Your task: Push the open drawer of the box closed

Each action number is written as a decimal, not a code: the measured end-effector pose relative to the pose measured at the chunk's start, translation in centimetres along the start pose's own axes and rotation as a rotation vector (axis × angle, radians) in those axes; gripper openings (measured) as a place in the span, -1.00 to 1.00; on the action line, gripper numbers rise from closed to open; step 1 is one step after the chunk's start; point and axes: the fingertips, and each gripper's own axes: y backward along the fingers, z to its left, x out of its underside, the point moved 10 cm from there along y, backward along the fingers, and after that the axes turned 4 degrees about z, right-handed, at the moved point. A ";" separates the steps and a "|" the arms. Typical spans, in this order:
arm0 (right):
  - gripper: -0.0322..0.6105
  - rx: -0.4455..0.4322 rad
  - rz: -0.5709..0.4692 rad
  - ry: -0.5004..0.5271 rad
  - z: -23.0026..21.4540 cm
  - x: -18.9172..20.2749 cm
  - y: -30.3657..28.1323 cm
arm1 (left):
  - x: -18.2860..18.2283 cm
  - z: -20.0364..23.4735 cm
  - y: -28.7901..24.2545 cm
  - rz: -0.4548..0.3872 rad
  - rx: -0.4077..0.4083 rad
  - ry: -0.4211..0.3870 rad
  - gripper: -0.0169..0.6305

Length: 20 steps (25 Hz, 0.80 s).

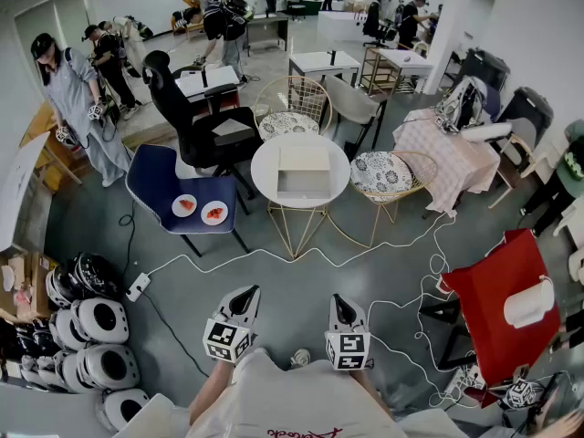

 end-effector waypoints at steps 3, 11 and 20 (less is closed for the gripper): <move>-0.85 -0.002 0.009 -0.007 -0.2 0.4 0.0 | 0.3 -0.2 -0.3 -0.005 0.002 0.011 -0.91; -0.85 -0.008 -0.006 -0.006 -1.3 0.1 -0.5 | 0.1 -0.4 -1.0 -0.010 -0.013 0.016 -0.91; -0.85 -0.063 -0.027 -0.001 -3.5 0.4 -1.4 | 0.1 -1.2 -2.7 -0.012 -0.038 -0.009 -0.91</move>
